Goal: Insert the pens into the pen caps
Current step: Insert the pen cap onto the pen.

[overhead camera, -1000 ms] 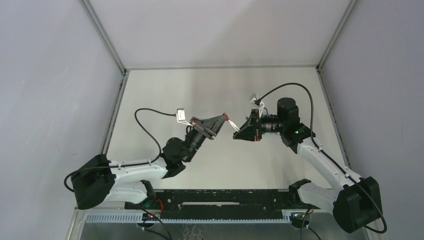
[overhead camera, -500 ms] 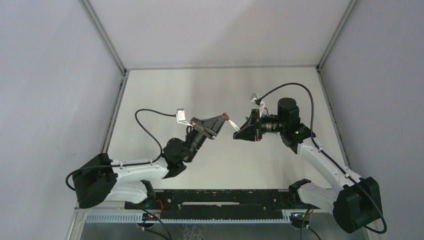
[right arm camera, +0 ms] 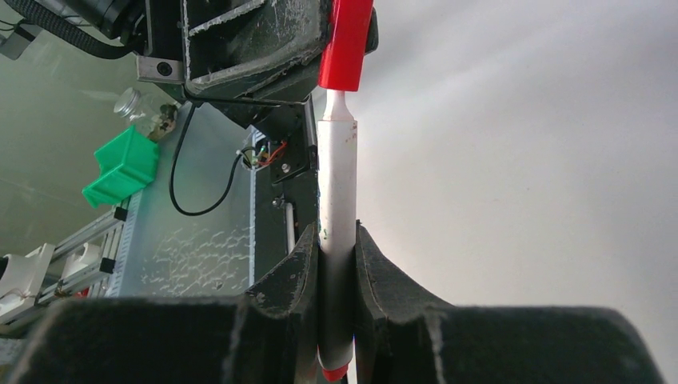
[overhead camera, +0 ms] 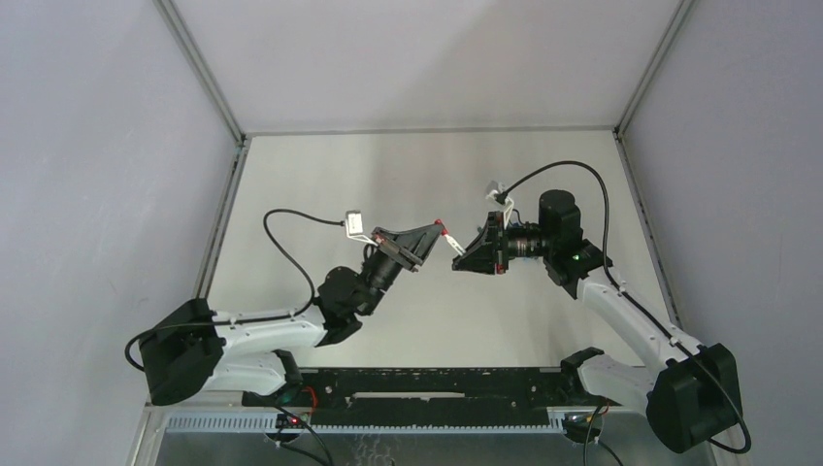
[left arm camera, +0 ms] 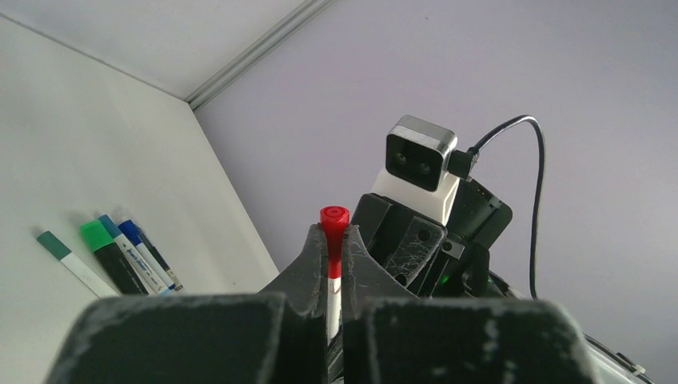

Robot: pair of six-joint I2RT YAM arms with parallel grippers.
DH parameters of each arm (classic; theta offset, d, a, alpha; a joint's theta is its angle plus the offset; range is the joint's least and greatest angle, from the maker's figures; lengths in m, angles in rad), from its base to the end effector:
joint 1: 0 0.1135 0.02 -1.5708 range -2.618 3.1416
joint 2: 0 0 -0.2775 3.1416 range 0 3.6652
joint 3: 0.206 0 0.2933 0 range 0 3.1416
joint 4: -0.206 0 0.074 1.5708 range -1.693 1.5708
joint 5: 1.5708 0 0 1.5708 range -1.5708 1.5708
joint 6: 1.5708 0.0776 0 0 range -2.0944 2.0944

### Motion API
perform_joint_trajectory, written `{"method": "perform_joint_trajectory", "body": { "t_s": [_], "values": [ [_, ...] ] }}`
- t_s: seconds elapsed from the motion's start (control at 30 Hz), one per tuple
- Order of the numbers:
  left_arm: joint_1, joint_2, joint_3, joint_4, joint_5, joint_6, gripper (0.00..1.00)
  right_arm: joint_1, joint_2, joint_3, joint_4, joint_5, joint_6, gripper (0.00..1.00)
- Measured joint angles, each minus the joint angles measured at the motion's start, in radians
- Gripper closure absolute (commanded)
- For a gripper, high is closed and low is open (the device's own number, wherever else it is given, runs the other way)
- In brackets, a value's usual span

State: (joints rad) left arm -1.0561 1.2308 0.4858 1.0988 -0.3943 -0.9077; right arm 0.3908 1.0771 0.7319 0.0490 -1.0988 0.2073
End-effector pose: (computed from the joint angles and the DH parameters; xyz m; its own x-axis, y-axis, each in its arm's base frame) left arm 0.1814 -0.2602 0.2750 -0.3886 -0.7910 -0.4725 0.5199 0.2352 -0.8212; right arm 0.2358 0.1719 0.2853 -0.4619 -0.0891 -0.8825 -0.8847 0.1167 0.4513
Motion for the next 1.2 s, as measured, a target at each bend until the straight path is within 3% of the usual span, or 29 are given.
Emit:
{"method": "perform_joint_trajectory", "body": {
  "t_s": [0.73,1.0,1.2],
  "values": [
    [-0.021,0.130,0.047,0.102,-0.049,-0.007,0.99,-0.025,-0.029,-0.040,0.076,0.079,0.118,1.00],
    [-0.026,0.138,0.055,0.115,-0.048,0.000,0.71,-0.038,-0.041,-0.045,0.090,0.064,0.129,1.00],
    [-0.054,0.111,0.054,0.071,-0.021,0.010,0.61,-0.038,-0.043,-0.045,0.113,0.065,0.125,1.00]
  ]
}}
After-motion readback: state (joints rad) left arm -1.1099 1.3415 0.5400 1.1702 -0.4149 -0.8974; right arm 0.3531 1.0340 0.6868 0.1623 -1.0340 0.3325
